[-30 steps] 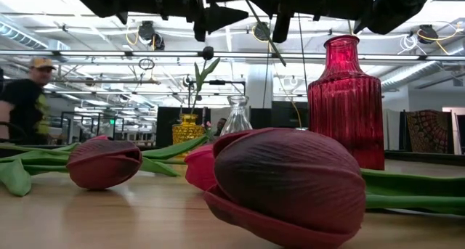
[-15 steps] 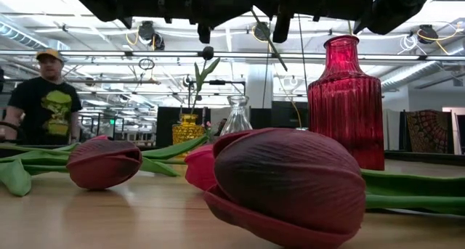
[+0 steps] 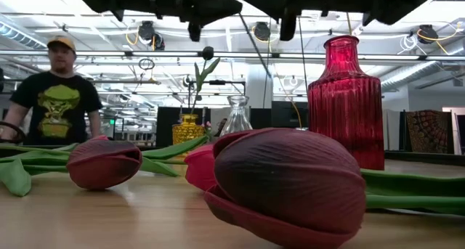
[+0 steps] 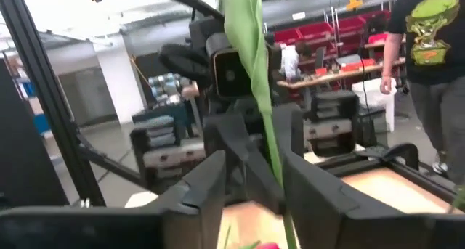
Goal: Sort flowers into vase by color
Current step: Put the top black tulip into the yellow vase
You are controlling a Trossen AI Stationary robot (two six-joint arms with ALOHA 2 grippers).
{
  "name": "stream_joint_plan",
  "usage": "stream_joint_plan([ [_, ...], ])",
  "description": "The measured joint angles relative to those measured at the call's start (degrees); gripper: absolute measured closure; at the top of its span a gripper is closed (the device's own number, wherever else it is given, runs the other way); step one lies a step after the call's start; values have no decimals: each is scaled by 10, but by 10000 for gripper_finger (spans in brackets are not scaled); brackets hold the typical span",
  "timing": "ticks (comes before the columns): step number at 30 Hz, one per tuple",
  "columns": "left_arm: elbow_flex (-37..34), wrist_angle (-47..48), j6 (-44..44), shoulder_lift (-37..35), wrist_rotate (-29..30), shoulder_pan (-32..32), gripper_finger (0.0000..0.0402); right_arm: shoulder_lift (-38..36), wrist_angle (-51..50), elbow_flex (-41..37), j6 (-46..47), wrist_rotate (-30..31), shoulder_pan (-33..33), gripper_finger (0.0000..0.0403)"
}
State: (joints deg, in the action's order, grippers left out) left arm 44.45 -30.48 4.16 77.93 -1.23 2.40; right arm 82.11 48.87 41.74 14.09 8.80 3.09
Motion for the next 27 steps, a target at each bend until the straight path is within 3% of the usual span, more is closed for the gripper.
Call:
stream_joint_plan([
  [7,0,77,11,-84,4,51,382,-75,-115,0,-4,1,-1,233],
  [15,-34,102,12,-151,0,121,382,-133,-214,0,-3,1,-1,227],
  [27,-38,220,13,-162,-62,204,382,-132,-224,0,-15,4,-1,227],
])
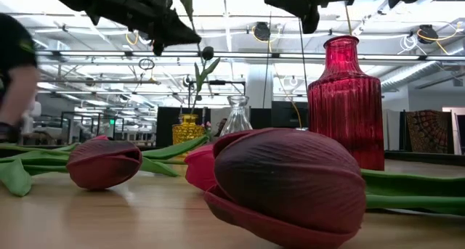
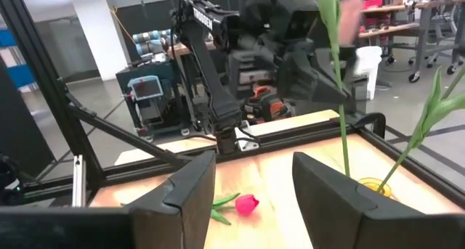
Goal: Sort flowers into vase by color
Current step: Put the top black tulip into the yellow vase
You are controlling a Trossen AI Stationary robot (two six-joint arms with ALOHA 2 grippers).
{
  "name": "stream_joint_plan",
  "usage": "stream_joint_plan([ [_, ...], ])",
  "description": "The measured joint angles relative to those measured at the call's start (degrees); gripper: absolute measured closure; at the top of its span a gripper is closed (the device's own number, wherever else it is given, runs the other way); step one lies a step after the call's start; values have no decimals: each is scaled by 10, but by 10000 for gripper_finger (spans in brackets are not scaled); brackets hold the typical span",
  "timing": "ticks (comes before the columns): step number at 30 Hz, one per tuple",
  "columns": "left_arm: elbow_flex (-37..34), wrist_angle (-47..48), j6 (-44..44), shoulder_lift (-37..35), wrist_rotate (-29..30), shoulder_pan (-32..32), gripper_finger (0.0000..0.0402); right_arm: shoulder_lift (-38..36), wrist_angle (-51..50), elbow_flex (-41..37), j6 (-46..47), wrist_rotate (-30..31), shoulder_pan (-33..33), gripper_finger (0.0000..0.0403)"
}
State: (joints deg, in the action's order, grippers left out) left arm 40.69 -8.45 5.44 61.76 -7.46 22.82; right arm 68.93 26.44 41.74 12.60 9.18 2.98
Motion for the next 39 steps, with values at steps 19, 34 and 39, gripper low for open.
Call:
stream_joint_plan([
  [19,0,86,-48,-38,-24,97,382,0,-24,0,-13,1,-2,227],
  [34,-53,24,-43,-36,-20,132,382,0,-28,0,-13,3,-4,227],
  [39,-84,-7,-44,-36,-16,132,382,0,-28,0,-13,14,-4,227],
])
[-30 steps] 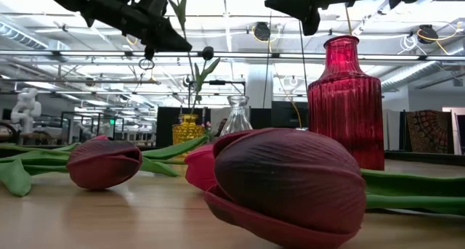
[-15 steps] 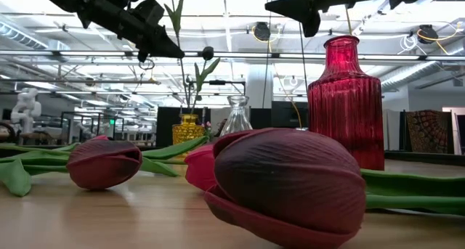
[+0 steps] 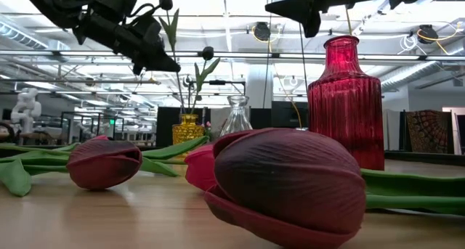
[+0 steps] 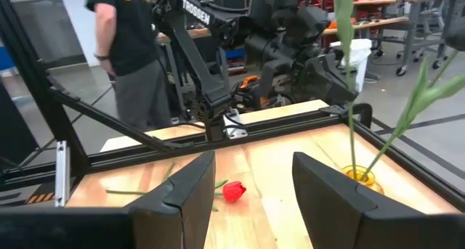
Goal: Sort flowers into vase by color
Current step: Put the top black tulip into the yellow vase
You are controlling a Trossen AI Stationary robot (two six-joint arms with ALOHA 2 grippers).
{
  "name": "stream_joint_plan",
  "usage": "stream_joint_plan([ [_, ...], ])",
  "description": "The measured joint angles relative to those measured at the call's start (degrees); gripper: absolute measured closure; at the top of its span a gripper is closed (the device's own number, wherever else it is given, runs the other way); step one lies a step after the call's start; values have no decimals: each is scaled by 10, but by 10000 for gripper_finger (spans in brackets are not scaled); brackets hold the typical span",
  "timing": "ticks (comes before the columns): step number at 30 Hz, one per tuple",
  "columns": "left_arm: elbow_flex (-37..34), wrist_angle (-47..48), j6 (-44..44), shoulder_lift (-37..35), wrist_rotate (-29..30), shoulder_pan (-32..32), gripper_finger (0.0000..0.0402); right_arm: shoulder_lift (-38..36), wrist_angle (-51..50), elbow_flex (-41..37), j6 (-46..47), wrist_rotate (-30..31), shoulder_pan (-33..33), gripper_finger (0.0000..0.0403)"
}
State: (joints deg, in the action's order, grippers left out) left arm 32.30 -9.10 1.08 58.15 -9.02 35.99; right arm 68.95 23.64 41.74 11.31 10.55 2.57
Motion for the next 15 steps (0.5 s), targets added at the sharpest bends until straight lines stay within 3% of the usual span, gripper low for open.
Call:
stream_joint_plan([
  [7,-5,5,0,0,1,-10,359,0,0,0,0,1,0,227],
  [15,-5,25,14,11,20,-20,241,0,-9,0,14,1,0,227],
])
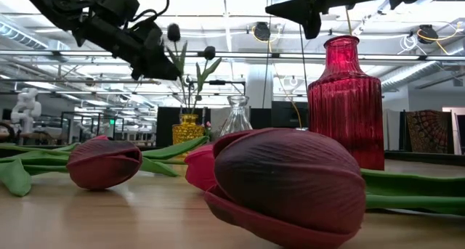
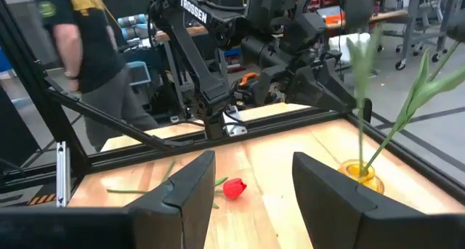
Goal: Sort flowers into vase by color
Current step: Put the top black tulip into the yellow vase, then put the black tulip into the yellow vase
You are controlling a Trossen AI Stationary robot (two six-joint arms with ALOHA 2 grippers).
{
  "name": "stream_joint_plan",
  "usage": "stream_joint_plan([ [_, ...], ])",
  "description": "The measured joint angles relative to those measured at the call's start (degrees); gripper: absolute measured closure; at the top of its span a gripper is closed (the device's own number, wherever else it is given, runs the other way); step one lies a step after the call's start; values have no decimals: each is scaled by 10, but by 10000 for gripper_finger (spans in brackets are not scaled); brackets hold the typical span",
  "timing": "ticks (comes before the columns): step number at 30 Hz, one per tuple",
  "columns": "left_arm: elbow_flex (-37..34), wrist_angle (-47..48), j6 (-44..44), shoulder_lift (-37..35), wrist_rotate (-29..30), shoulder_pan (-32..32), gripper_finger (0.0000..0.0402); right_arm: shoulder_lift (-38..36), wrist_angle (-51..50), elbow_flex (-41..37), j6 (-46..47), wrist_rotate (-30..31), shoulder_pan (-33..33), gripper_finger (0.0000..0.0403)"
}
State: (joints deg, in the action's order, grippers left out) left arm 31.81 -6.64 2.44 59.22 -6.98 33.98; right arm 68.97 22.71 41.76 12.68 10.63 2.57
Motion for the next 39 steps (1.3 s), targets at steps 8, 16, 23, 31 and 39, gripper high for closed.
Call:
stream_joint_plan([
  [8,0,124,-15,-5,7,0,190,-35,-90,0,4,-4,2,227],
  [16,0,253,-13,-67,15,0,190,-146,-265,1,46,-4,2,227],
  [23,0,286,24,-152,-11,-18,190,-180,-431,1,104,-3,9,227],
  [31,0,286,33,-201,-27,-55,190,-149,-562,0,169,-71,80,234],
  [39,0,280,33,-203,-27,-70,190,-93,-578,0,126,-107,179,261],
])
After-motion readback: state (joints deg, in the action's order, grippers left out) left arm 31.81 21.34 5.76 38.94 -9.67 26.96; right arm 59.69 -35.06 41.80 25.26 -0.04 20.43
